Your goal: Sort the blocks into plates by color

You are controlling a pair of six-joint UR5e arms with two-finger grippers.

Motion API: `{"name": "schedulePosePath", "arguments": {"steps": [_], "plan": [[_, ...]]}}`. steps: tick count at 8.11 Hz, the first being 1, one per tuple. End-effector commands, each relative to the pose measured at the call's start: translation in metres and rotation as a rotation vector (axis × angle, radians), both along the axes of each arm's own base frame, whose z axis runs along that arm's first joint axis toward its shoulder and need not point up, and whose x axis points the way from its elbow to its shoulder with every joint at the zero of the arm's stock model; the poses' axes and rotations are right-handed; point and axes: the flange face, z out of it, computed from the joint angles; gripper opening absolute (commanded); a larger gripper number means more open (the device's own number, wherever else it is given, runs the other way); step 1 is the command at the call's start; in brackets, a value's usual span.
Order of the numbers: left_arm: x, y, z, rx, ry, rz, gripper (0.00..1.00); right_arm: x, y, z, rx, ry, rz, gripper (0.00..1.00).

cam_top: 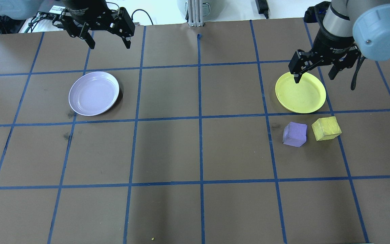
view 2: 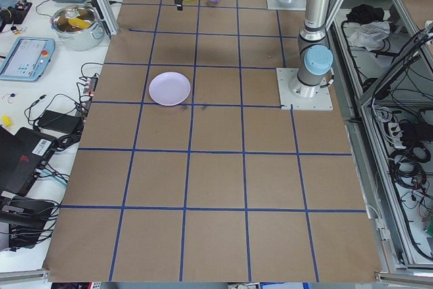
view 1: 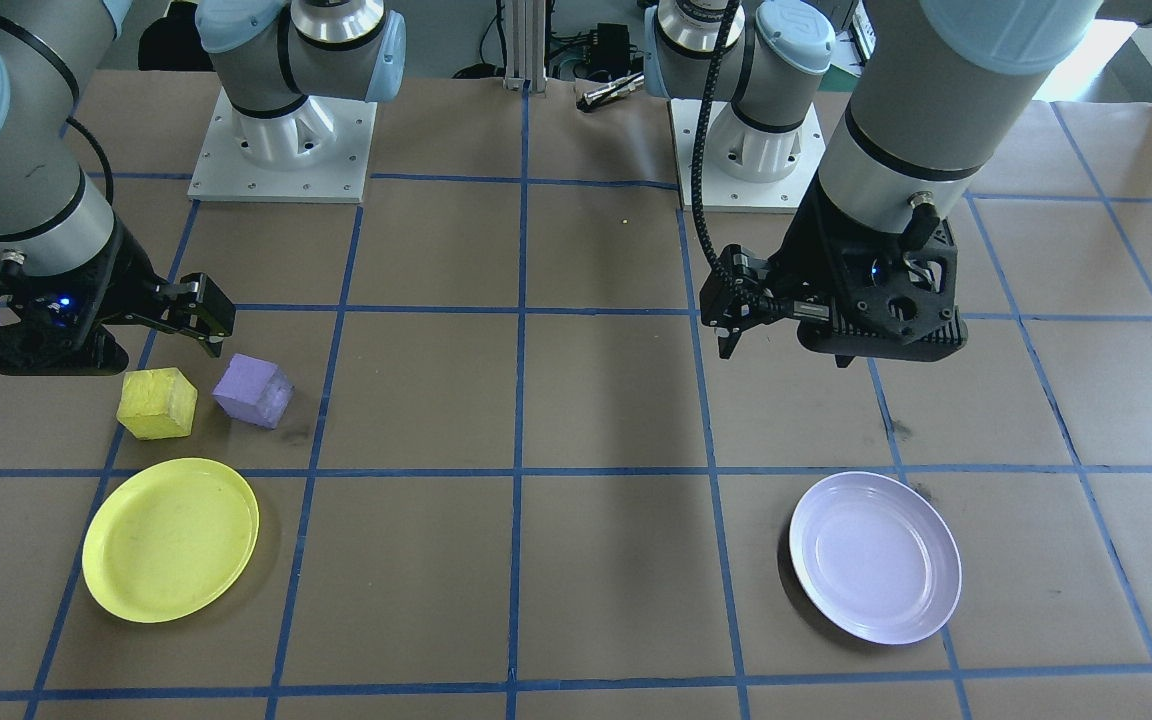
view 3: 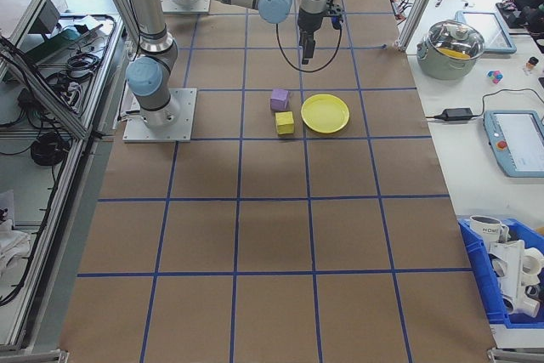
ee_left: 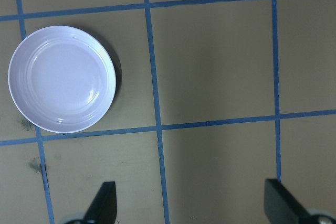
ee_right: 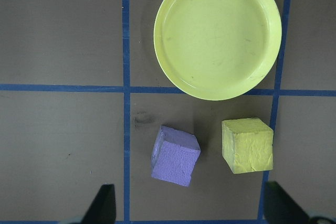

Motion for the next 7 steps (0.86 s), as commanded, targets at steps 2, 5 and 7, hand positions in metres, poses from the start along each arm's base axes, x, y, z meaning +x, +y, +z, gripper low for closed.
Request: {"name": "schedulePosePath", "arguments": {"steps": [2, 5, 7], "plan": [[0.000, 0.000, -0.001, -0.001, -0.001, 0.000, 1.00, -0.005, -0.003, -0.003, 0.000, 0.002, -0.002, 1.00], [0.000, -0.003, -0.004, 0.005, 0.001, -0.001, 1.00, -0.071, -0.029, -0.044, 0.039, -0.014, 0.034, 1.00], [0.002, -0.002, -0.004, 0.005, -0.003, 0.003, 1.00, -0.121, -0.016, -0.112, 0.139, -0.056, 0.009, 1.00]]}}
